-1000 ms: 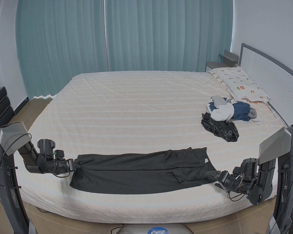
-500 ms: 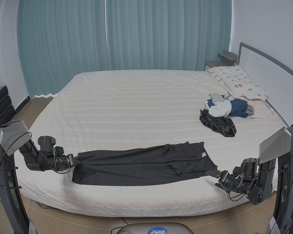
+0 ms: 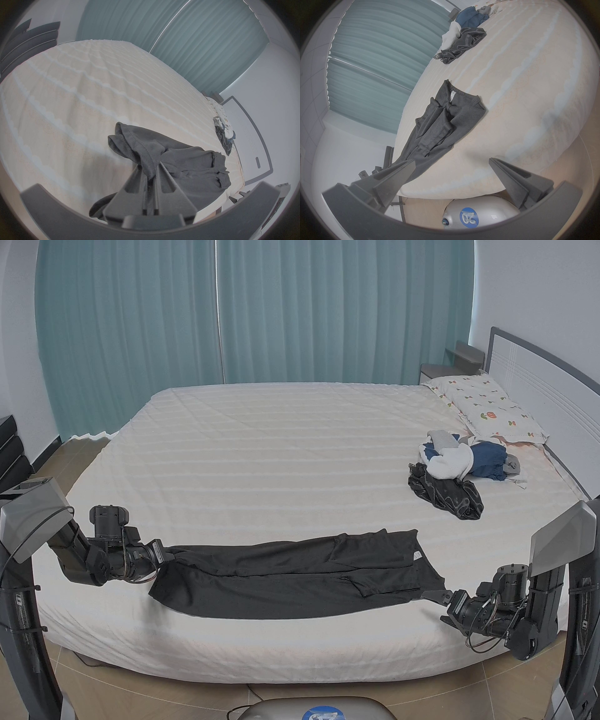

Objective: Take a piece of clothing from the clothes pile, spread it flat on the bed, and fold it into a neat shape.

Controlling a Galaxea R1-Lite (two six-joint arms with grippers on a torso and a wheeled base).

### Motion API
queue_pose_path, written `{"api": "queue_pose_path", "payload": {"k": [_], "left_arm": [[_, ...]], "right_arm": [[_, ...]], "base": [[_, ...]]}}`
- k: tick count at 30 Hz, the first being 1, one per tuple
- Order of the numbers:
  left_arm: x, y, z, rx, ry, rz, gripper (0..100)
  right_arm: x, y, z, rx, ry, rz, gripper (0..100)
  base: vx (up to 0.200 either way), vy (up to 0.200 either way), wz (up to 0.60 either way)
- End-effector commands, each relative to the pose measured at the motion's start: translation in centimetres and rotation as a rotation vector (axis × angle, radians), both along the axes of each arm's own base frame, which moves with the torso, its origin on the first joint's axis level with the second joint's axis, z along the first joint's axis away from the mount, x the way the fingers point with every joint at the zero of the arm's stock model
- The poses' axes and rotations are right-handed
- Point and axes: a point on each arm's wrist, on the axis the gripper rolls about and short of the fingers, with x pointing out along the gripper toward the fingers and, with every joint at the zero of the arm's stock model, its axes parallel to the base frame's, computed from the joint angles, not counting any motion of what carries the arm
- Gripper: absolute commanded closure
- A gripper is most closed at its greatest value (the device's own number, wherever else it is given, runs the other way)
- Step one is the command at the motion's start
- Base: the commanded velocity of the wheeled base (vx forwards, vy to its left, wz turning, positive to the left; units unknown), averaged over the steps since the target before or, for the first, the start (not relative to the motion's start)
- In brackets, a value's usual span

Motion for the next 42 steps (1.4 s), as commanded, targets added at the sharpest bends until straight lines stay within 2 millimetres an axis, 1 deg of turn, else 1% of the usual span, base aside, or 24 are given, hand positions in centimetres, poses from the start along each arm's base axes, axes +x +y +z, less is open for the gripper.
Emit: {"api": "queue_pose_path", "payload": {"k": [1, 3, 8, 10, 11, 13, 14, 16, 20, 21, 22, 27, 28, 29, 30, 31, 36, 38, 40, 42], "left_arm": [[-0.1, -0.6, 1.5, 0.003, -0.032, -0.01, 100], [-0.1, -0.8, 1.7, 0.004, -0.038, -0.012, 100], [-0.4, -1.9, 3.1, 0.014, -0.04, -0.033, 100], [-0.5, -2.1, 3.4, 0.018, -0.038, -0.033, 100], [-0.6, -2.7, 3.7, 0.026, -0.03, -0.037, 100], [-0.6, -3.4, 3.9, 0.04, -0.022, -0.04, 100], [-0.6, -3.4, 3.9, 0.04, -0.022, -0.04, 100], [-0.7, -4.3, 4.0, 0.053, -0.022, -0.045, 100], [-0.9, -5.3, 4.3, 0.076, 0.001, -0.048, 100], [-0.9, -5.3, 4.3, 0.076, 0.001, -0.048, 100], [-0.8, -6.0, 4.6, 0.092, 0.003, -0.049, 100], [-0.3, -7.9, 5.0, 0.122, 0.017, -0.066, 100], [-0.3, -7.9, 5.0, 0.122, 0.017, -0.066, 100], [-0.1, -8.8, 5.2, 0.134, 0.028, -0.075, 100], [-0.1, -8.9, 5.3, 0.136, 0.029, -0.076, 100], [0.0, -9.6, 5.4, 0.149, 0.038, -0.084, 100], [0.3, -11.9, 6.3, 0.174, 0.043, -0.113, 100], [0.4, -12.3, 6.4, 0.175, 0.045, -0.118, 100], [0.9, -14.0, 6.3, 0.17, 0.07, -0.131, 100], [1.2, -15.0, 6.1, 0.152, 0.085, -0.132, 100]], "right_arm": [[0.0, 0.0, 0.1, 0.001, -0.01, 0.001, 0], [0.0, 0.0, 0.1, 0.001, -0.01, 0.001, 0], [0.0, 0.0, 0.0, 0.0, -0.009, 0.002, 0], [0.0, 0.0, 0.1, 0.0, -0.011, 0.002, 0], [0.0, 0.0, 0.0, 0.0, -0.008, 0.002, 0], [0.0, 0.0, 0.0, -0.002, -0.008, 0.003, 0], [0.0, 0.0, 0.0, -0.002, -0.008, 0.003, 0], [0.0, 0.0, 0.0, -0.002, -0.008, 0.003, 0], [0.0, 0.0, 0.0, -0.002, -0.01, 0.003, 0], [0.0, 0.0, 0.0, -0.002, -0.01, 0.003, 0], [0.0, 0.0, 0.0, -0.003, -0.007, 0.003, 0], [0.0, 0.0, 0.0, -0.004, -0.008, 0.002, 0], [0.0, 0.0, 0.0, -0.004, -0.008, 0.002, 0], [0.0, 0.0, 0.0, -0.005, -0.008, 0.003, 0], [0.0, 0.0, 0.0, -0.004, -0.01, 0.004, 0], [0.0, 0.0, 0.0, -0.005, -0.01, 0.003, 0], [0.0, 0.0, 0.0, -0.005, -0.008, 0.003, 0], [0.0, 0.0, 0.0, -0.005, -0.01, 0.003, 0], [0.0, 0.0, 0.0, -0.005, -0.01, 0.003, 0], [0.0, 0.0, -0.1, -0.006, -0.007, 0.004, 0]], "base": [[0.0, -0.2, 0.0], [0.0, -0.2, 0.0], [0.0, -0.2, 0.0], [0.0, -0.2, 0.0], [0.0, -0.2, 0.0], [0.0, -0.2, 0.0], [0.0, -0.2, 0.0], [0.0, -0.2, 0.0], [0.0, -0.2, 0.0], [0.0, -0.2, 0.0], [0.0, -0.2, 0.0], [0.0, -0.2, 0.0], [0.0, -0.2, 0.0], [0.0, -0.2, 0.0], [0.0, -0.2, 0.0], [0.0, -0.2, 0.0], [0.0, -0.2, 0.0], [0.0, -0.2, 0.0], [0.0, -0.2, 0.0], [0.0, -0.2, 0.0]]}}
